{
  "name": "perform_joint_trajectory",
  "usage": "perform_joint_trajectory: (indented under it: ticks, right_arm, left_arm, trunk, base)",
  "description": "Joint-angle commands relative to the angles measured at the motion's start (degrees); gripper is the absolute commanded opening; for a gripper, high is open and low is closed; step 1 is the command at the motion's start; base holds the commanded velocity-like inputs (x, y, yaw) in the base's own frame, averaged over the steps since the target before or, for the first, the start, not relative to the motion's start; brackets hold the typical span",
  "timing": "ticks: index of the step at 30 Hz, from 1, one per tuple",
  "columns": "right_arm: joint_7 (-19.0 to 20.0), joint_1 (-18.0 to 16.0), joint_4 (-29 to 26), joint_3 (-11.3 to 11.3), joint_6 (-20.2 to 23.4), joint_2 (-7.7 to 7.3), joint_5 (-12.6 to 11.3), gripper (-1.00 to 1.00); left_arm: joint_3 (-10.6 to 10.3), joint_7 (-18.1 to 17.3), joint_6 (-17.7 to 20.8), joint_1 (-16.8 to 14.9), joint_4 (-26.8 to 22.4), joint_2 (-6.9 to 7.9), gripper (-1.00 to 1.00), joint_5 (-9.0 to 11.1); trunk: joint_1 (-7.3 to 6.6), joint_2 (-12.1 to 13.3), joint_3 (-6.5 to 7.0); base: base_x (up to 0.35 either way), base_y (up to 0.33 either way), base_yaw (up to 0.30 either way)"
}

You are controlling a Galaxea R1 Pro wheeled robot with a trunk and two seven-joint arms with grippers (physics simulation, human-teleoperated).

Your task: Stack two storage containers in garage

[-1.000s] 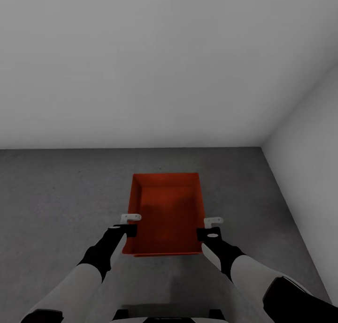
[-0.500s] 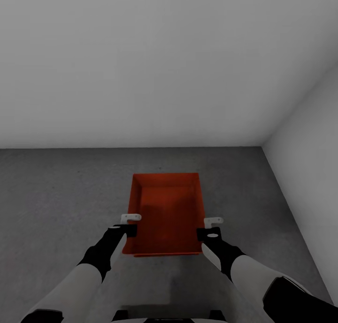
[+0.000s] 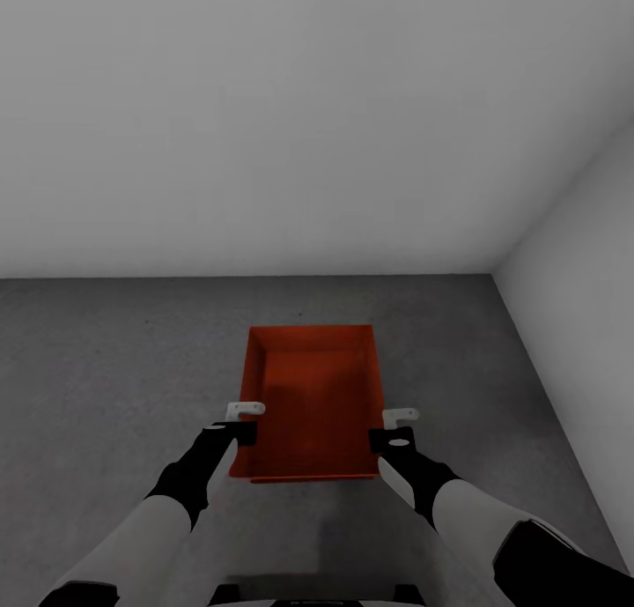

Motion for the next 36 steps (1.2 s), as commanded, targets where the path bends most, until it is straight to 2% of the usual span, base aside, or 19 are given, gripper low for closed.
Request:
perform_joint_trajectory:
  ticks: [1,13,19,33,36]
  right_arm:
    - [-4.4,-0.1,-0.2,-1.1,0.4,0.01,1.6,-1.00]
    - [-4.4,-0.1,-0.2,-1.1,0.4,0.01,1.6,-1.00]
    - [-4.4,-0.1,-0.2,-1.1,0.4,0.01,1.6,-1.00]
    - [-4.4,-0.1,-0.2,-1.1,0.4,0.01,1.7,-1.00]
    - [-4.4,-0.1,-0.2,-1.1,0.4,0.01,1.7,-1.00]
  left_arm:
    - [-0.7,0.3,0.7,0.0,1.0,-0.75,-1.00,2.1]
    - [-0.7,0.3,0.7,0.0,1.0,-0.76,-1.00,2.1]
    - [-0.7,0.3,0.7,0.1,1.0,-0.76,-1.00,2.1]
    - [-0.7,0.2,0.7,0.0,1.0,-0.76,-1.00,2.1]
    - [-0.7,0.3,0.7,0.0,1.0,-0.76,-1.00,2.1]
  trunk:
    - [0.00,0.0,-0.02]
    - [2.42,-4.4,-2.00]
    - [2.42,-4.4,-2.00]
    - [5.49,-10.0,-4.51]
    - [5.49,-10.0,-4.51]
  base:
    - [0.000,0.000,0.000]
    - [0.000,0.000,0.000]
    - [0.000,0.000,0.000]
    - [0.000,0.000,0.000]
    - [0.000,0.000,0.000]
